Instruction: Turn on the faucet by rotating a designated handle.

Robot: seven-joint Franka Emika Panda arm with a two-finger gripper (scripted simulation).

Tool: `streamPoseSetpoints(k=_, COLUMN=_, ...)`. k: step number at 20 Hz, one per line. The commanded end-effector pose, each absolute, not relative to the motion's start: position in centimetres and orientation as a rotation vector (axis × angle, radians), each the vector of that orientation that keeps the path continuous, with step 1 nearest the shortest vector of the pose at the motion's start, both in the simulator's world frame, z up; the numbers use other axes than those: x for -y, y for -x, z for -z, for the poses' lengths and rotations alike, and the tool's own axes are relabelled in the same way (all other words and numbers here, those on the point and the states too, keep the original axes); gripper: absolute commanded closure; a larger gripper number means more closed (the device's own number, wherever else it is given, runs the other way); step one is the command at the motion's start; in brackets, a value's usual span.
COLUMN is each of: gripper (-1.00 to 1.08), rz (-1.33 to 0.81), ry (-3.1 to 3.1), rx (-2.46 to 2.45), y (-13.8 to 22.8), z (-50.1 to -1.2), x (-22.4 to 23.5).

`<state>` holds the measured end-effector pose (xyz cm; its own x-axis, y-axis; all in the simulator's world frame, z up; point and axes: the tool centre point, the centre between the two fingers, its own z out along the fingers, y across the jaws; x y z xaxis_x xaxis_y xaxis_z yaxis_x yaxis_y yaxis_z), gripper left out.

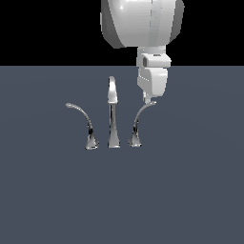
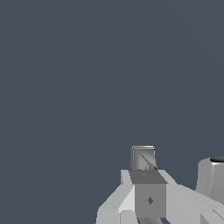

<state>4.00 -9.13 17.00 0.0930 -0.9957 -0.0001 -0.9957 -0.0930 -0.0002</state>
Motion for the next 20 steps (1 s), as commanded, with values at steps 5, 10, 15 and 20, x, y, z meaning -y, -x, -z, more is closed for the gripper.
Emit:
streamPoseSetpoints(k=5, gripper=1.08, rz=0.0, ry=2.321, rx=-2.117, y=-2.1, z=-17.0, x=10.2)
streamPoseSetpoints(k=10, gripper=1.08, rz=0.0, ry=2.321, rx=-2.117, y=-0.4, z=-17.0, x=11.1)
streamPoseSetpoints(k=15, gripper=1.08, rz=0.009, ry=2.329, rx=-2.097, y=-0.4, z=-17.0, x=10.2)
streamPoseSetpoints(k=20, gripper=1.08, rz=0.006, ry=2.327, rx=-2.104, y=1.3, z=-17.0, x=10.1)
